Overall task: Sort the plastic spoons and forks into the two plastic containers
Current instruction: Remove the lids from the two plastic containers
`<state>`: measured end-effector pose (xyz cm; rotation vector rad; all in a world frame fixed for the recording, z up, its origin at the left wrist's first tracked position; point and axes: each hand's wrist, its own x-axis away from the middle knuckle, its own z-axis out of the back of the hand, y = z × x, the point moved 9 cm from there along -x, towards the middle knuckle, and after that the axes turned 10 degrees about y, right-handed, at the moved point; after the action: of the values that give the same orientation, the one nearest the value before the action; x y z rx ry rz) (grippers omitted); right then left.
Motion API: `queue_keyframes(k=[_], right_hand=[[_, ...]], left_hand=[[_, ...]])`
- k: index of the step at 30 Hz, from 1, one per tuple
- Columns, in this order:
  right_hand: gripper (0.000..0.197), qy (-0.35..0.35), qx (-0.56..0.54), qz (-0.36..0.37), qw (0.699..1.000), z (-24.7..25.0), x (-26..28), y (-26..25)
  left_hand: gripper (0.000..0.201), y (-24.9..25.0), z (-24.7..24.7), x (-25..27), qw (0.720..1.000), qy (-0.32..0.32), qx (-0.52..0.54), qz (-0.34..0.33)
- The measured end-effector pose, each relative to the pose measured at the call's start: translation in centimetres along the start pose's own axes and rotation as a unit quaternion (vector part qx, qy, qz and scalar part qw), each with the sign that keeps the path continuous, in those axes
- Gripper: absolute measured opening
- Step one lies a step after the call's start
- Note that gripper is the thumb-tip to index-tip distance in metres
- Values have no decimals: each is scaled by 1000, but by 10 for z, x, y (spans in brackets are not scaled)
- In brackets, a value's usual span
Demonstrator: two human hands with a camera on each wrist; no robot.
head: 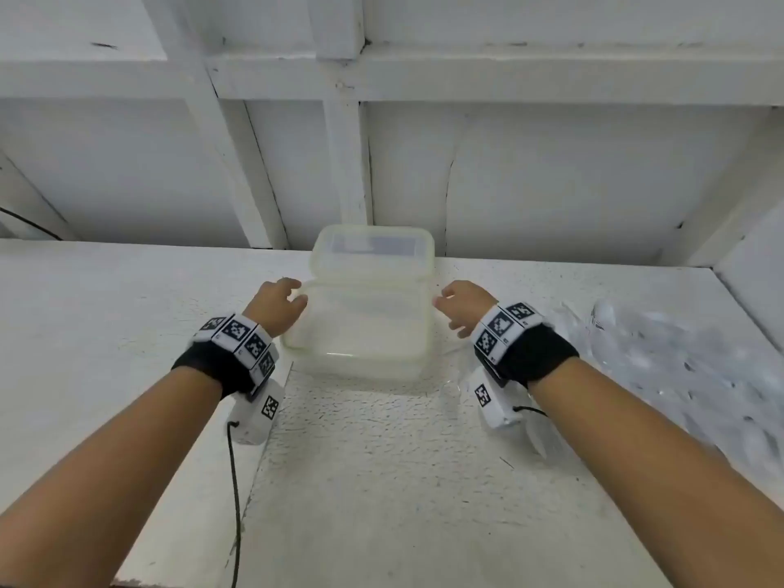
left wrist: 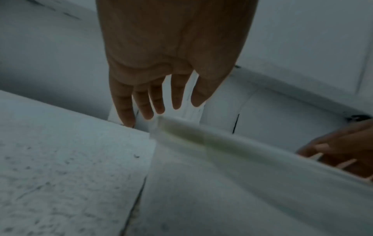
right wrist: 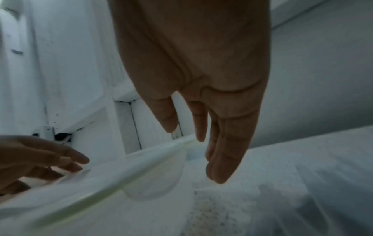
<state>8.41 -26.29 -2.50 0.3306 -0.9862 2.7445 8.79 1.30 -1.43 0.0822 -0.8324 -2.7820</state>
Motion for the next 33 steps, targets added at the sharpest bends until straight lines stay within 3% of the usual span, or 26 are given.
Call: queue_keyframes(k=[3,10,15,19,26,31,33], right_hand=[[36,-15,-47,-21,999,-15,-3,6],[26,-29,-224,-72,971,-30,8,15],[25,-95,-247,-89,960,-42,29,24],[21,-123,-273,-76,951,-43,41,29],[20,-168,-307,-99,931,-53,46,30],[18,-176,-319,-101,926,-57,47,29],[27,-134,-317,-94,934,-53,42,30]], left_hand=[[44,-9,-10,-3,999,-27,-28,38],[43,-15,-12,7,996,-51,30,64],[36,-25,-16,23,997,-54,9,60],[44,-32,-21,32,996,-39,-39,69],[48,-35,-26,36,996,-13,6,84],[44,-36,-29,35,996,-4,10,87],[41,-37,-29,35,996,2,15,89]])
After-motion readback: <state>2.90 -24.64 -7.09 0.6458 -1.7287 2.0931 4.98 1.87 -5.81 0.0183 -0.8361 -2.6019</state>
